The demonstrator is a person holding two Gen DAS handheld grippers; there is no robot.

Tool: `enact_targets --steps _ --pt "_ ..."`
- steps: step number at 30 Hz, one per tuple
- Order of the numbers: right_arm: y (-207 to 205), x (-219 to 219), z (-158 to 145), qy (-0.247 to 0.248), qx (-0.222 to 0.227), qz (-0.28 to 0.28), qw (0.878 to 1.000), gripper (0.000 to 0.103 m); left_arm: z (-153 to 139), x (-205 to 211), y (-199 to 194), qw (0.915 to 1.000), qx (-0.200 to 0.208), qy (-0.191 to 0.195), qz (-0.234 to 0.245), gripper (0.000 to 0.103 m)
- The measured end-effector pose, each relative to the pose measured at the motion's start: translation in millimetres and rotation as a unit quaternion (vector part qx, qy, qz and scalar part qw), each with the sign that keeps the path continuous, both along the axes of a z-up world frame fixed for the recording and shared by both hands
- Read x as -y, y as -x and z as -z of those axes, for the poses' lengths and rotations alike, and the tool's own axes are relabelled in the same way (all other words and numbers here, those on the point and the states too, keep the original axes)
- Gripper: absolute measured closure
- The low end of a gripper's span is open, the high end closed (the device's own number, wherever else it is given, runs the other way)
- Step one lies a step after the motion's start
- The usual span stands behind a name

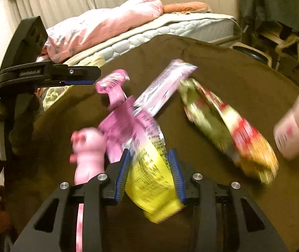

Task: Collect trash

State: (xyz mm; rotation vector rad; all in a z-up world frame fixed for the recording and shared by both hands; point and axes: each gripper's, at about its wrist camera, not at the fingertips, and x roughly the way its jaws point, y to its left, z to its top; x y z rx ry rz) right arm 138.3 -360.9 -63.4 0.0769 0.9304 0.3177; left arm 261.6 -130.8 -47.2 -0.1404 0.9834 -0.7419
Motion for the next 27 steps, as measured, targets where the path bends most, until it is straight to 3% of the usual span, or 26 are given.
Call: enact_targets --steps 5,7,9,10,14,17,19,22,25,27 --pt "38 16 1 0.015 0.006 0.054 0.998 0.068 11 22 -1 0.9994 -0.019 -0.022 -0.02 0.05" --pt "49 17 4 0.016 0.013 0.068 0.997 0.066 10 32 2 0.9986 0.002 -0.046 -0.027 0.049" --pt "56 22 9 -0.012 0.02 0.069 0.997 0.049 9 44 5 0.9969 0.021 -0.073 -0.02 0.049" --pt "59 22 10 -0.018 0.028 0.066 0.997 0.046 9 51 8 0.995 0.035 -0.094 -0.007 0.049" --pt "59 21 10 -0.011 0.027 0.063 0.998 0.044 8 49 18 0.9901 0.057 -0.124 0.034 0.049" --pt "56 23 10 -0.022 0.025 0.06 0.998 0.044 3 30 25 0.9875 0.075 -0.137 0.021 0.049" --pt "55 24 10 -0.023 0.026 0.053 0.998 0.044 -2 13 29 0.99 0.063 -0.126 -0.003 0.049" --pt "57 22 9 -0.009 0.029 0.052 0.998 0.044 -6 -5 37 0.9962 0.015 -0.085 -0.009 0.049" --pt "64 22 0 0.024 0.061 0.069 0.995 0.044 1 3 38 0.9975 -0.046 -0.049 0.018 0.049" --pt "68 25 -10 0.036 0.085 0.084 0.992 0.044 4 13 33 0.9974 -0.052 -0.047 0.014 0.049"
